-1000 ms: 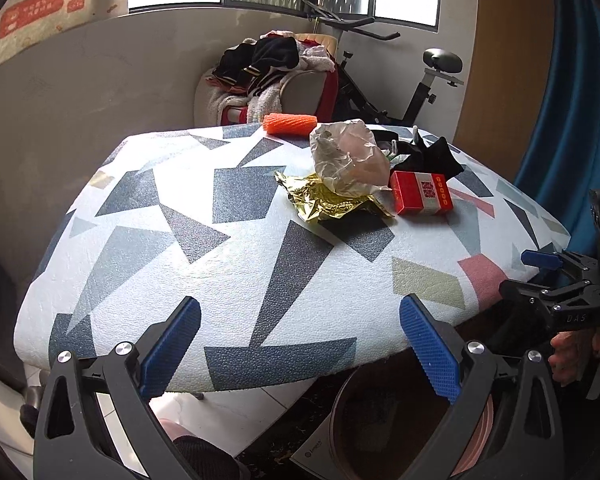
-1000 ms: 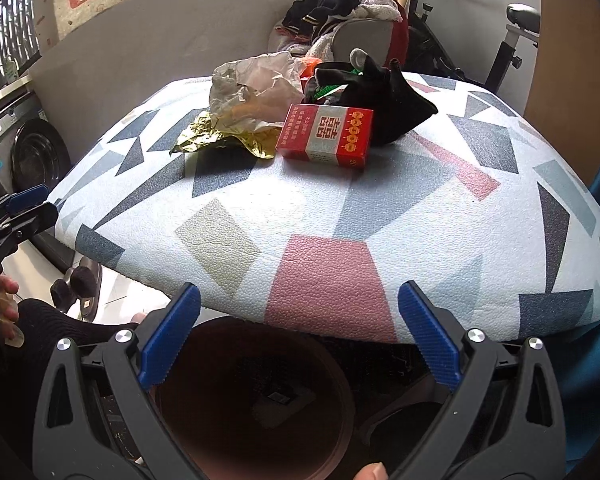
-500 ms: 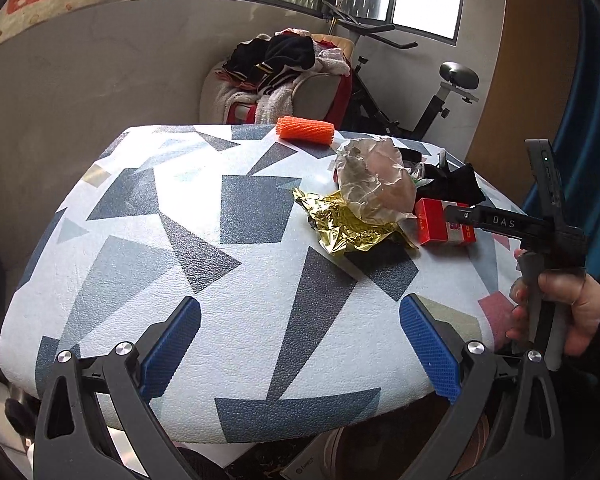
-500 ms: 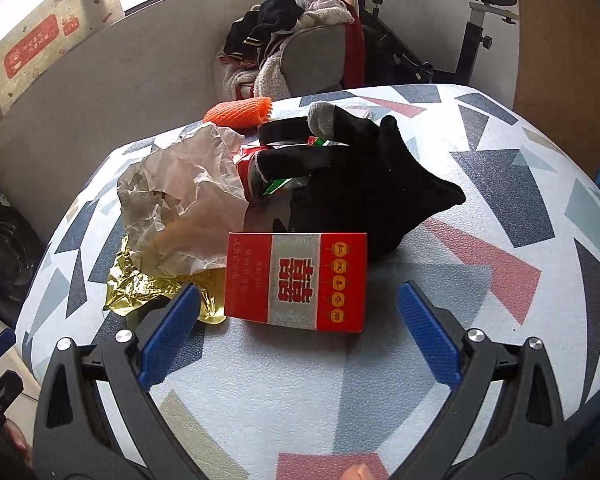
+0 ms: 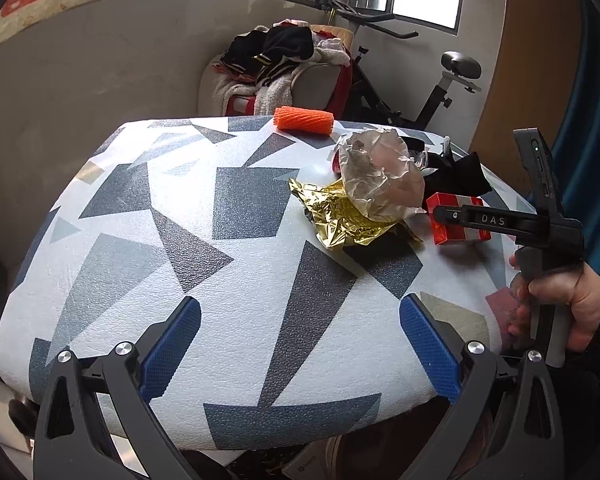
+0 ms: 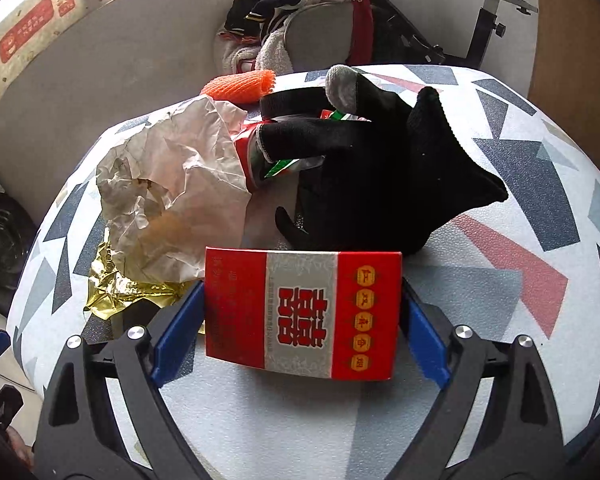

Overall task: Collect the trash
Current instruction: 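Grasp and lift the gold foil wrapper with the left gripper while the right gripper holds the red box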

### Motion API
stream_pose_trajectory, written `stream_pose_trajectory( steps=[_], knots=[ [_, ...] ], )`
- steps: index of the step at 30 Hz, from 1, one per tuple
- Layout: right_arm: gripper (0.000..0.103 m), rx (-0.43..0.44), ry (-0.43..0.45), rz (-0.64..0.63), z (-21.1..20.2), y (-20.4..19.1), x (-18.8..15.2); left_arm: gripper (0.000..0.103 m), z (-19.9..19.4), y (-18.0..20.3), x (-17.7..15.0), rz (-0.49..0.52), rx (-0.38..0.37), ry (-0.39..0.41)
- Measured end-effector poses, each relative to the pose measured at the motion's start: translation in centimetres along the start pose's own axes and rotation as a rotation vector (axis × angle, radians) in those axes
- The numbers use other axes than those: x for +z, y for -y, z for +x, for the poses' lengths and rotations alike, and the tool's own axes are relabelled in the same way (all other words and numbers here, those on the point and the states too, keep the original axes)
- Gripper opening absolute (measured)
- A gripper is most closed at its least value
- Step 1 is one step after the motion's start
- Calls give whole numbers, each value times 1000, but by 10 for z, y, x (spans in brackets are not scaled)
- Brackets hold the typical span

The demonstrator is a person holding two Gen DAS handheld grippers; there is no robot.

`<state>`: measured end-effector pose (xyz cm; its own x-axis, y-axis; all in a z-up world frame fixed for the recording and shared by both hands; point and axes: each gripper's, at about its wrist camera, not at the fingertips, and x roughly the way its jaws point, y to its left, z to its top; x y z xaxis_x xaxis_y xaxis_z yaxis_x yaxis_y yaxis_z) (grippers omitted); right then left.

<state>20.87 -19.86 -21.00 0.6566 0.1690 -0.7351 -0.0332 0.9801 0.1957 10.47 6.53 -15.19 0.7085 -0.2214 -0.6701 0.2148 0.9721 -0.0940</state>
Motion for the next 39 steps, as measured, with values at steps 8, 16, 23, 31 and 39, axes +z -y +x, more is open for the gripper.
stream_pose_trajectory(
  steps=[8, 16, 23, 31, 39],
  knots=[
    [90, 0, 77, -151, -40, -4, -30, 97, 7, 10, 8, 26, 30, -7],
    [90, 19, 98, -91, -58, 24, -46, 97, 13, 18, 17, -3, 8, -18],
    [90, 18, 104, -57, -57, 38, -52, 87, 40, 4, 27, -155, -72, -112],
    [90, 23, 95, -37, -52, 42, -53, 71, 91, -10, 56, -321, -148, -164],
    [90, 25, 103, -33, -54, 44, -52, 46, 136, -15, 68, -392, -125, -199]
  ],
)
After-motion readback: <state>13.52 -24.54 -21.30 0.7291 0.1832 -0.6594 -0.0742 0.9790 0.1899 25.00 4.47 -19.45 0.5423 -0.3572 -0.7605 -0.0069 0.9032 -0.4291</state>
